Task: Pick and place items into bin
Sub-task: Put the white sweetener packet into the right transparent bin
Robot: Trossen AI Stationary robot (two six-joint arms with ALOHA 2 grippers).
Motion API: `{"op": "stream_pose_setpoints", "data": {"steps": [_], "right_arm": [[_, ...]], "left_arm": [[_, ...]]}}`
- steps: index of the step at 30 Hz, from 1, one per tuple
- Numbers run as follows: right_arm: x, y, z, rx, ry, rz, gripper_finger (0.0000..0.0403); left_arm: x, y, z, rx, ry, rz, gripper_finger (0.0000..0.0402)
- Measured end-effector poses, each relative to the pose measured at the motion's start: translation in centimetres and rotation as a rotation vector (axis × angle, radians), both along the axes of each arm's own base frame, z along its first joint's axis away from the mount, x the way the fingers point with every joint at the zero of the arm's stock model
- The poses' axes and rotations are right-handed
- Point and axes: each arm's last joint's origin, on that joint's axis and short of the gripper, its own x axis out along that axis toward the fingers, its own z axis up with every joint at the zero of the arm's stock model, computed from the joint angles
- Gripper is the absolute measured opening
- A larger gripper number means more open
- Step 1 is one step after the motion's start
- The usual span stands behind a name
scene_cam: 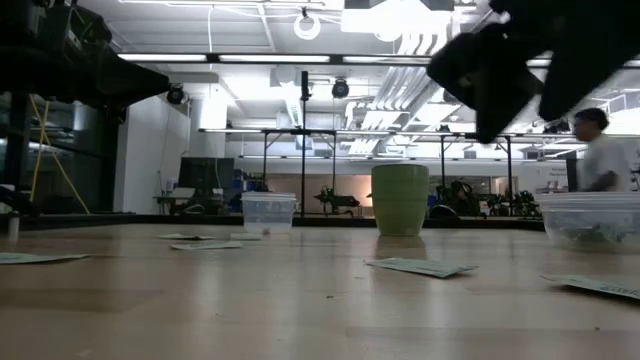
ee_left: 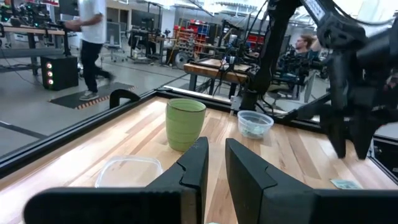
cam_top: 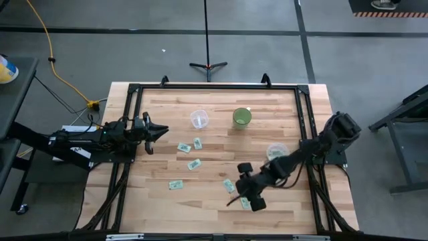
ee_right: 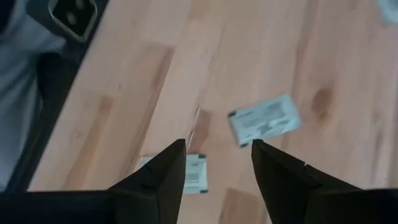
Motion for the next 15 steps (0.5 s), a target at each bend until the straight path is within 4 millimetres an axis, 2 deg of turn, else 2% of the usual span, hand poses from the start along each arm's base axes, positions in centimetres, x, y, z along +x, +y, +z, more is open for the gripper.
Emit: {"op": "stream_pose_setpoints", "data": {"steps": [8,15], "right_arm": [[0.1,1.5,-3.2,-0.009,0.095,-0.045,0.0199],[0.5,1.8,-5.9,-0.041,0.162,-0.041,0.02]], "left_arm": [[0.0,0.0,0.0,-0.003,0.002,0.0,0.0092],[0.0,0.0,-0.1,-0.004,0.012,0.0,0.0092]]}}
